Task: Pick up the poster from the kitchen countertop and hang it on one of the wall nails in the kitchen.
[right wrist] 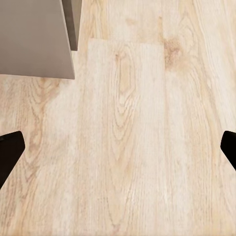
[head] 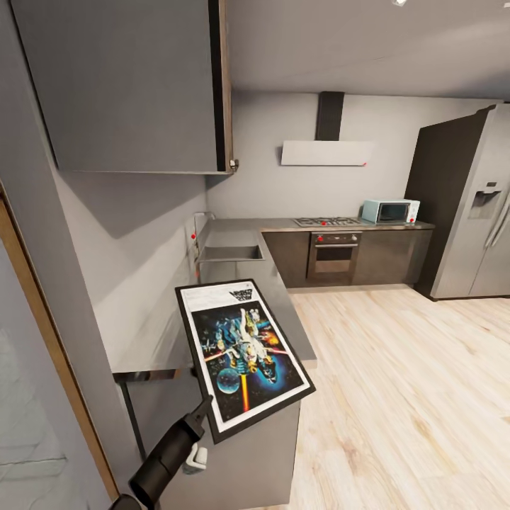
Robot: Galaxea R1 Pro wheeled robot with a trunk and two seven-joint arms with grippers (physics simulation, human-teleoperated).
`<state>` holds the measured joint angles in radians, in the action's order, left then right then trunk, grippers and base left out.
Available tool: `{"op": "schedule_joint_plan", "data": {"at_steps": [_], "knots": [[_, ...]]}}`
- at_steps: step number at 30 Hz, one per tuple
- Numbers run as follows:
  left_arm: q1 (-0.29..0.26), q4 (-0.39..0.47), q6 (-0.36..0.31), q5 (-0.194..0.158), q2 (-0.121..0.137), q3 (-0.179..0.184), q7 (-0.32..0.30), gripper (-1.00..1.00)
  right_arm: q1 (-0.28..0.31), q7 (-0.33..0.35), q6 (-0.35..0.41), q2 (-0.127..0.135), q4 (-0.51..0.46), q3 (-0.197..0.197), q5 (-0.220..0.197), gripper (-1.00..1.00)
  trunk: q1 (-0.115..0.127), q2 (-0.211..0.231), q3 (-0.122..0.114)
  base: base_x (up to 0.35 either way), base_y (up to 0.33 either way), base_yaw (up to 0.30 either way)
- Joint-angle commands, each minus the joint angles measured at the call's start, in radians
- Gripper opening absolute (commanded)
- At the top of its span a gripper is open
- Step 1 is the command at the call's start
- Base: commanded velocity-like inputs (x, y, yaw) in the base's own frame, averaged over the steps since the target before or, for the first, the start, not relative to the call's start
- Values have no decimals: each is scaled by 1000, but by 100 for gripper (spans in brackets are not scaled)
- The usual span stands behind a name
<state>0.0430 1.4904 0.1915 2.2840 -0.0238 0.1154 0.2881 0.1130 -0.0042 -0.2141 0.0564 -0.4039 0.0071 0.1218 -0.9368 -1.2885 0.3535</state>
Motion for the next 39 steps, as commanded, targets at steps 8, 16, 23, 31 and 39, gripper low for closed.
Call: {"op": "schedule_joint_plan", "data": {"at_steps": [8,16,23,31,39], "knots": [[0,2,2,14,0,15,6,-100,0,-1,-2,0,0,1,7,100,0,-1,1,0,0,0],[0,26,8,-91,1,50,11,-100,0,-1,-2,0,0,1,7,100,0,-1,1,0,0,0],[0,32,8,-97,0,59,11,-100,0,-1,-2,0,0,1,7,100,0,-1,1,0,0,0],[0,33,5,-98,-9,63,11,-100,0,-1,-2,-1,0,1,7,100,0,-1,1,-34,-14,0],[0,33,3,-98,-14,75,10,-100,0,-1,-3,-1,0,1,7,100,0,-1,1,-50,-129,-104]]}}
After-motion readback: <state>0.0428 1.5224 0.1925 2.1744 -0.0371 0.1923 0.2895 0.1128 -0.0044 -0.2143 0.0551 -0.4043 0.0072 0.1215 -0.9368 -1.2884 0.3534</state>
